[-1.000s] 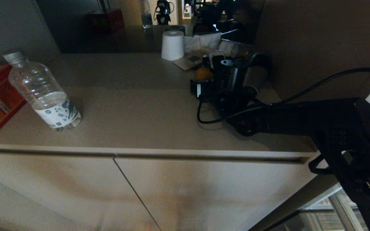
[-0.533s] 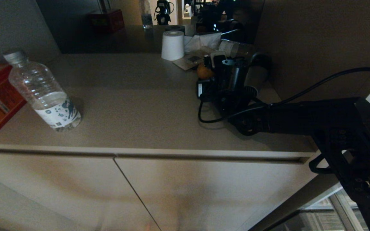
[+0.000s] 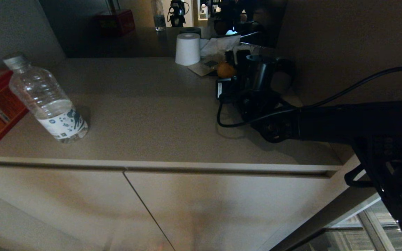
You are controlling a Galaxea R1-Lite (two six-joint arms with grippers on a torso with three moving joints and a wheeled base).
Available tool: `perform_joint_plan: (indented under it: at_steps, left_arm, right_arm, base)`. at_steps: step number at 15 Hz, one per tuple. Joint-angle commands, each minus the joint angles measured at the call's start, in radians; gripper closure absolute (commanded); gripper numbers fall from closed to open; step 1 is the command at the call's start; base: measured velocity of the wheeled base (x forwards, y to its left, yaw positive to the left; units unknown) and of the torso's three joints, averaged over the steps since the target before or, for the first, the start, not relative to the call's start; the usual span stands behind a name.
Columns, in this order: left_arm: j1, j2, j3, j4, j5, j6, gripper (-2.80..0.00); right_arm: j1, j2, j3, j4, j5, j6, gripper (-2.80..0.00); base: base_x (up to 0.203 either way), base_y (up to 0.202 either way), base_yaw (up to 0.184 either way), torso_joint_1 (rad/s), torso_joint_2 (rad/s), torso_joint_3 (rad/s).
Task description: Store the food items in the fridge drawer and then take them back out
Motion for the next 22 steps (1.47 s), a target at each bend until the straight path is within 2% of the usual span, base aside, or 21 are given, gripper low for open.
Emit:
perform_joint_plan:
  at_steps: [1, 4, 6, 15, 19, 22]
  left_arm:
    - [0.000, 0.000, 0.011, 0.000, 0.000, -0.001, 0.00]
    - [0.000, 0.000, 0.011, -0.001, 0.000, -0.001, 0.00]
    - [0.000, 0.000, 0.011, 0.000, 0.000, -0.001, 0.00]
    - [0.000, 0.000, 0.009, 0.000, -0.001, 0.001, 0.00]
    - [0.000, 0.000, 0.011, 0.000, -0.001, 0.001, 0.00]
    - [0.000, 0.000, 0.011, -0.001, -0.001, 0.001, 0.00]
  right_arm:
    - [0.006, -0.022, 0.001, -0.004, -0.011, -0.002, 0.00]
    - [0.029, -0.051, 0.027, 0.002, -0.024, -0.003, 0.00]
    - [0.050, -0.101, 0.101, 0.003, -0.048, -0.003, 0.00]
    - [0.212, -0.667, 0.813, 0.000, -0.103, 0.009, 0.00]
    - [0.298, -0.891, 1.031, 0.002, -0.125, 0.017, 0.00]
    - [0.329, -1.052, 1.168, 0.004, -0.132, 0.017, 0.00]
  base:
    - [0.000, 0.000, 0.000, 0.000, 0.00, 0.000]
    - [0.000, 0.000, 0.000, 0.000, 0.00, 0.000]
    - [0.000, 0.000, 0.000, 0.000, 0.00, 0.000]
    - [0.000, 0.000, 0.000, 0.000, 0.00, 0.000]
    - [0.000, 0.000, 0.000, 0.000, 0.00, 0.000]
    - [0.000, 0.000, 0.000, 0.000, 0.00, 0.000]
